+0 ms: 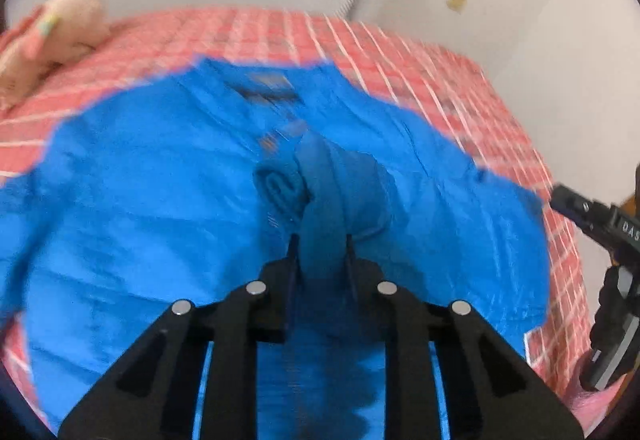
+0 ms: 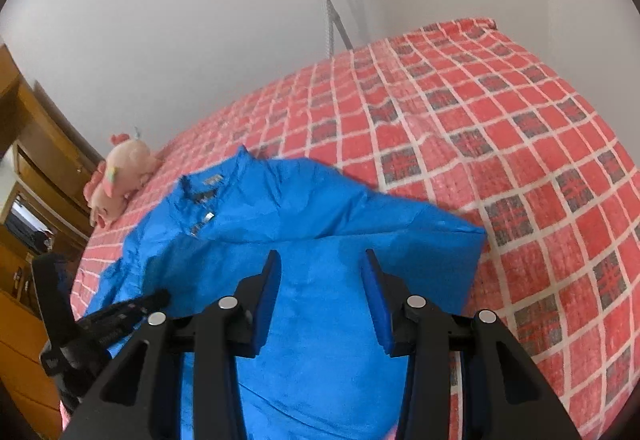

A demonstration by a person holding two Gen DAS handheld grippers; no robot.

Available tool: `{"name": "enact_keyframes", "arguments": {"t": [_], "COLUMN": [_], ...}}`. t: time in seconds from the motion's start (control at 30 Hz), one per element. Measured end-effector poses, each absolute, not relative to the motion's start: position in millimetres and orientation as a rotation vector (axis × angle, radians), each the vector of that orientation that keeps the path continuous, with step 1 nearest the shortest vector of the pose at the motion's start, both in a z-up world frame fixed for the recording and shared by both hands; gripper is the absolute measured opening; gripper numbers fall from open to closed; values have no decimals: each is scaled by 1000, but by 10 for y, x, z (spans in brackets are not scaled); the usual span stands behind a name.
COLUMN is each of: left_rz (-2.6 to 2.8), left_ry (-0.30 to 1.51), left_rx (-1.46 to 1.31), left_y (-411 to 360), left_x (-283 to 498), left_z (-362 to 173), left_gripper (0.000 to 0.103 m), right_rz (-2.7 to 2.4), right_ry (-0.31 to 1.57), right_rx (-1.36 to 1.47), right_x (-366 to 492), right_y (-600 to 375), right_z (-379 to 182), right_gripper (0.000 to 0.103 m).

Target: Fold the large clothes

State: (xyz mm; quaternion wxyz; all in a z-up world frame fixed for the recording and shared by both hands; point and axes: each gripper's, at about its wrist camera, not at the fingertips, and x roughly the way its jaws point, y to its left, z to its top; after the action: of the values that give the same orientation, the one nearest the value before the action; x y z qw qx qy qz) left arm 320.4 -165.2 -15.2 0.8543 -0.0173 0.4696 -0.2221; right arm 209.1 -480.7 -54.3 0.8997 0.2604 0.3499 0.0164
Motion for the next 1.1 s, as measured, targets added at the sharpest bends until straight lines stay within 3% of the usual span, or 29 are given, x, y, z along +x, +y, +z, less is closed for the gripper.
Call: {"name": "enact_keyframes", "arguments": {"t": [0.27, 0.5, 0.6, 0.83, 1.0, 1.1], "left_rz": [-271, -196, -188, -199, -85, -115], "left_ry": [868, 966, 1008, 1014, 893, 804], "left_rx": [-38, -52, -61, -95, -109, -83], "left_y": [-862, -567, -523, -408, -297, -428], "left_x": [3333, 3628, 3706, 3716, 3515, 3327], "left_z": [125, -256, -466, -599, -193, 64], "left_gripper": [18, 20, 24, 34, 54, 57], "right_rz": [145, 186, 143, 127, 138, 155], "right_ry": [713, 854, 948, 971, 890, 851], "right_rx": [546, 490, 485, 459, 430, 380], "right_x": [2166, 2494, 2618, 2644, 2473, 2366], "right_y": [-4643, -4265, -4250, -4179, -4103, -3935], "right_z": [-567, -968, -1213, -1316, -985, -793], "right_gripper": [43, 43, 36, 33, 36, 38]}}
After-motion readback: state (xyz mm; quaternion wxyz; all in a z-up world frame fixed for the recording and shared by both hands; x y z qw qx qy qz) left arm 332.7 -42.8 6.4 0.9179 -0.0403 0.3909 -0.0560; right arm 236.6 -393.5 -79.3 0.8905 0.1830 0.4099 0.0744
